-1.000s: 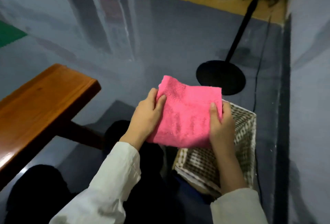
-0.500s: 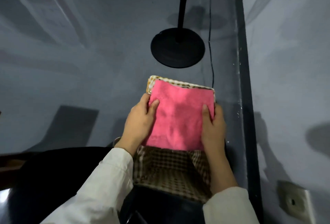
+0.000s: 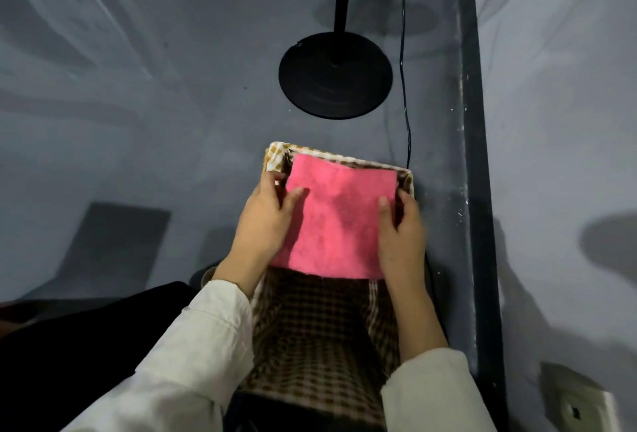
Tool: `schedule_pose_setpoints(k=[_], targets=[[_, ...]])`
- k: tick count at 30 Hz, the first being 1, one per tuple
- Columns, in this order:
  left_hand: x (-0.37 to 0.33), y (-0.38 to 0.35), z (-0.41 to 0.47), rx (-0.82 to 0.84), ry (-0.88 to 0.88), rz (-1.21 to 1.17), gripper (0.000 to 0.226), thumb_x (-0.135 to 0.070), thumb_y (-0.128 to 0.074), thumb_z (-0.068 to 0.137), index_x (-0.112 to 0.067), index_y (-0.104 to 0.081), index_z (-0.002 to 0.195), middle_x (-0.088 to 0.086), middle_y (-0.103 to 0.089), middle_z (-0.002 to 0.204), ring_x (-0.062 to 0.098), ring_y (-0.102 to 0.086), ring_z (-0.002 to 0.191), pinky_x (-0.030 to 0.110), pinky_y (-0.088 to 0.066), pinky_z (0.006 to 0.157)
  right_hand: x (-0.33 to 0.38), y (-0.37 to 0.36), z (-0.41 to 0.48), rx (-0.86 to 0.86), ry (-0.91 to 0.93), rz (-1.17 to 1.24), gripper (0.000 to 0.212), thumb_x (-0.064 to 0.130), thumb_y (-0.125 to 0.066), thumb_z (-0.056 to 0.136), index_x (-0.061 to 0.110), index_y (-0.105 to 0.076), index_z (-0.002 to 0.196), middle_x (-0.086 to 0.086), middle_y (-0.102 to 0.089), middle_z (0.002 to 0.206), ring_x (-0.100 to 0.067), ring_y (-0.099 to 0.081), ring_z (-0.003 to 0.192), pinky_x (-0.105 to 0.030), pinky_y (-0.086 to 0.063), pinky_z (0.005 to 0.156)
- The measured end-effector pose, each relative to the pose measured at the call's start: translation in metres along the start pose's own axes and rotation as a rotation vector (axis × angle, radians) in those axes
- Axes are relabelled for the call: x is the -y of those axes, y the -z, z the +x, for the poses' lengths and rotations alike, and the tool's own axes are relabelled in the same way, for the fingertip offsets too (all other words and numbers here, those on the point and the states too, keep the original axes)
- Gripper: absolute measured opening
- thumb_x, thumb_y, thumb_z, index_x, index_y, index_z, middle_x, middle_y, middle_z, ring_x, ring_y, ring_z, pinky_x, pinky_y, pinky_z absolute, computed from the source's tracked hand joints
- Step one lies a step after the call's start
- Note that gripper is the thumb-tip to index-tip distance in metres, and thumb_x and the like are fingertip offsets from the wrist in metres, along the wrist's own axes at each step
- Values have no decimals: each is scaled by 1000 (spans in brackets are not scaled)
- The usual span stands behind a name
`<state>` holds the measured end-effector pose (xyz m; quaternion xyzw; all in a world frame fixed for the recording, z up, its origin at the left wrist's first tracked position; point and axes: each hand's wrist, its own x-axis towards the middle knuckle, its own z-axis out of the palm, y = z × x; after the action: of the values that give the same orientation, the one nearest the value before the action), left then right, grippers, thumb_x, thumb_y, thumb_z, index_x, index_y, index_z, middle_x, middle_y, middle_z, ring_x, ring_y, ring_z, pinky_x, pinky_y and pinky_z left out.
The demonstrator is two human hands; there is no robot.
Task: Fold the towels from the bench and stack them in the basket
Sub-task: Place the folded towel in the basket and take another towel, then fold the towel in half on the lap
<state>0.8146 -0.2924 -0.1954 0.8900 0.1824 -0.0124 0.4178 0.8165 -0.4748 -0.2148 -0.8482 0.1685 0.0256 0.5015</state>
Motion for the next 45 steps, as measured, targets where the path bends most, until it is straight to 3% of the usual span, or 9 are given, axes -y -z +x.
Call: schedule_pose_setpoints(k=[3, 7, 16, 20, 25, 27, 33, 39, 45], targets=[[9, -1, 1, 7, -39, 121, 34, -33, -51, 96, -11, -50, 121, 11, -60, 115, 29, -56, 105, 37, -44, 84, -6, 1, 0, 13, 33, -87, 40, 33, -47, 98, 15, -51, 133, -6, -47, 136, -19, -52, 117, -35, -43, 100], [9, 1, -8, 31, -92, 295, 26, -31, -45, 99, -12, -55, 113, 11, -60, 111, 30, -56, 98, 39, -45, 76, -7, 2, -6, 42, 66, -165, 26, 26, -47, 98, 13, -60, 116, -5, -58, 117, -15, -55, 99, -35, -47, 93], [-2, 35, -36, 21, -172, 444, 28, -34, -40, 99, -16, -57, 112, 7, -61, 107, 30, -58, 96, 38, -47, 71, 29, 4, -33, 119, 233, -338, 20, 22, -47, 98, 12, -61, 108, 1, -59, 104, -11, -51, 92, -22, -39, 80], [5, 74, -53, 12, -185, 484, 25, -34, -40, 99, -17, -56, 107, 6, -62, 105, 29, -58, 95, 31, -35, 64, 58, -6, -56, 202, 336, -372, 22, 23, -46, 98, 11, -61, 109, -3, -60, 107, -15, -54, 95, -26, -42, 81], [29, 150, -91, -63, -125, 543, 24, -36, -42, 98, -18, -56, 107, 6, -64, 108, 30, -60, 99, 34, -43, 73, 102, -49, -104, 275, 547, -340, 21, 22, -45, 96, 9, -61, 92, -7, -60, 93, -25, -56, 89, -34, -40, 79], [45, 180, -109, -120, -86, 547, 24, -37, -42, 98, -18, -55, 105, 4, -64, 108, 29, -60, 99, 34, -45, 74, 119, -69, -125, 295, 627, -320, 23, 23, -45, 93, 8, -62, 88, -9, -59, 87, -28, -57, 84, -38, -43, 77], [107, 279, -200, -305, 154, 548, 24, -37, -39, 99, -17, -52, 104, 4, -62, 108, 28, -61, 99, 37, -48, 74, 179, -147, -219, 587, 872, -363, 14, 17, -51, 95, 8, -63, 96, -13, -60, 97, -34, -57, 94, -43, -44, 85], [170, 350, -327, -574, 472, 509, 26, -37, -40, 99, -19, -55, 110, 1, -63, 106, 26, -61, 94, 35, -48, 71, 217, -215, -344, 926, 1177, -389, 21, 24, -44, 99, 12, -60, 106, -2, -58, 104, -21, -57, 96, -30, -41, 77], [210, 376, -452, -794, 782, 442, 22, -34, -45, 97, -18, -58, 105, 5, -65, 109, 30, -62, 97, 40, -49, 77, 218, -247, -475, 1212, 1370, -392, 24, 29, -40, 101, 17, -57, 112, 3, -56, 111, -16, -55, 102, -34, -48, 84]])
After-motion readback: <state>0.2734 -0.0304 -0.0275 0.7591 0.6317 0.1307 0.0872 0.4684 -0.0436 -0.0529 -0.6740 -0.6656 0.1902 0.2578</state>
